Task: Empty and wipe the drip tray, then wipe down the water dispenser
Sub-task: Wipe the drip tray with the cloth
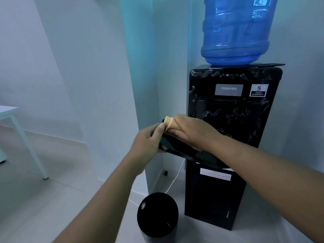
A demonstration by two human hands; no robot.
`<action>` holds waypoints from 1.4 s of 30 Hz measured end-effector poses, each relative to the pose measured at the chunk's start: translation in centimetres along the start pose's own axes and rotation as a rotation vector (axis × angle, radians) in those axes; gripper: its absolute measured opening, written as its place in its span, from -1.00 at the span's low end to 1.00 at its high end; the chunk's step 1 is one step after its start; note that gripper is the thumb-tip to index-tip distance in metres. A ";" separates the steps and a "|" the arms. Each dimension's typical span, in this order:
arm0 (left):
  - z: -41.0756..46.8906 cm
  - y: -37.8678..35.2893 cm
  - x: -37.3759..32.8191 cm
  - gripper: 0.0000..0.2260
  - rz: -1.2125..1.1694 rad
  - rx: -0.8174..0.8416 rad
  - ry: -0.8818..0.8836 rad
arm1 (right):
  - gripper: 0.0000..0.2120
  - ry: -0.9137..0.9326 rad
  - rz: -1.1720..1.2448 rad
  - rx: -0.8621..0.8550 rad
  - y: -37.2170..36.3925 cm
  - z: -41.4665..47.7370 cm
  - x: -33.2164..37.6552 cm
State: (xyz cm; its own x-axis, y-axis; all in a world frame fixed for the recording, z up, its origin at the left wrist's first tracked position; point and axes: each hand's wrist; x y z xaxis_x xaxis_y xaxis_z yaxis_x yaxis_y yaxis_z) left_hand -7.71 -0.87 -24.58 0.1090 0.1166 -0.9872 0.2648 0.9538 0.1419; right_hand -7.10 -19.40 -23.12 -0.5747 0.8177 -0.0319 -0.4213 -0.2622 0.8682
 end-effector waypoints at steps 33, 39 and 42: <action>-0.9 1.9 2.9 -0.70 -0.112 0.104 0.152 | -0.68 0.018 -0.160 0.112 -1.5 -2.2 0.3; -0.9 2.5 3.6 -0.74 -0.088 0.146 0.216 | -0.76 0.002 0.019 0.190 -1.2 -3.1 1.1; -1.0 3.0 4.1 -0.67 -0.120 0.082 0.253 | -0.84 -0.044 0.040 0.189 -0.6 -4.5 0.0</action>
State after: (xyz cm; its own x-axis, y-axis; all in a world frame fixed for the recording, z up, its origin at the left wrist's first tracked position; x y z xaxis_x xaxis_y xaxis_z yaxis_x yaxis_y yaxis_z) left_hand -7.44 2.76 -28.31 -0.1676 0.0798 -0.9826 0.3394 0.9405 0.0185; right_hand -10.02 -21.57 -25.83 -0.5556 0.8312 0.0229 -0.2572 -0.1980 0.9458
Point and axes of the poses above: each hand's wrist, its own z-axis towards the middle knuckle, its own y-axis out of the back of the hand, x = y × z, and after that the axes turned 11 degrees about y, right-handed
